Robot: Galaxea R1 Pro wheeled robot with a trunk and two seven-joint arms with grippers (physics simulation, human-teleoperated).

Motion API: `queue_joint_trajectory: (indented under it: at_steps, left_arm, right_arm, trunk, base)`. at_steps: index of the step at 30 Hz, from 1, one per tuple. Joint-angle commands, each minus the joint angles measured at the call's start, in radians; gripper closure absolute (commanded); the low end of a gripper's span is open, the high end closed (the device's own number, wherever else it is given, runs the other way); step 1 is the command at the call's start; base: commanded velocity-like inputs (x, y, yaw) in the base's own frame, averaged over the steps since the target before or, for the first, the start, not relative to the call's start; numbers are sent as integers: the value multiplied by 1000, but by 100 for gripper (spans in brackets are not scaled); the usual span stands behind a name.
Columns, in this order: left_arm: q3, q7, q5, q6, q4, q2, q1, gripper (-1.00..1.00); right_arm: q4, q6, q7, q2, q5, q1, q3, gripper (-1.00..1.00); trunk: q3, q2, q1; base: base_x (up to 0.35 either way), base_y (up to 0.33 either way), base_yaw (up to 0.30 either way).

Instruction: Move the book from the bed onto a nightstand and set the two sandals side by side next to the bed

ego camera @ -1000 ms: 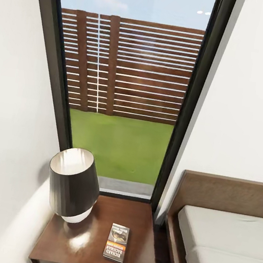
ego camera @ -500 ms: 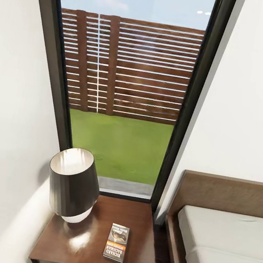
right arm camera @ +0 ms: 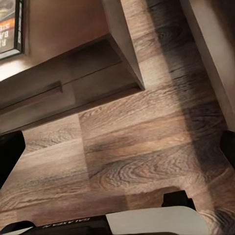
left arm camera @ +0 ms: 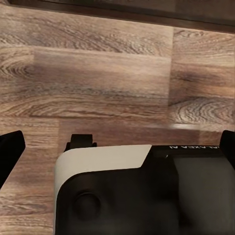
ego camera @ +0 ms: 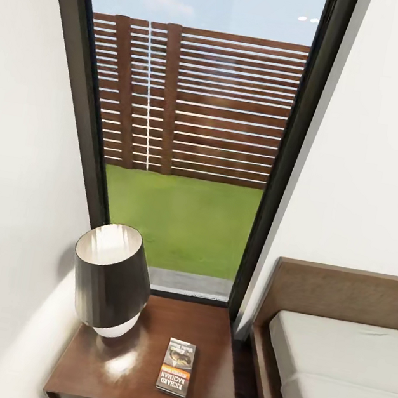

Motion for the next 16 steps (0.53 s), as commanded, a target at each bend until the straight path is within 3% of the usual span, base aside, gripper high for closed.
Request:
queue_joint_trajectory:
  at_steps: [1,16]
  left_arm:
    - [-8,-4,11,-3,2,0,-1,-100]
    - [-8,-4,11,-3,1,0,-1,-100]
  right_arm:
    - [4,-3,9,0,-3,-2,-7,-100]
    - [4,-3,8,1,-3,-2,-7,-100]
  trunk:
    - [-1,-1,0]
    - [-1,-1,0]
  base:
    - [0,0,0]
    - [0,0,0]
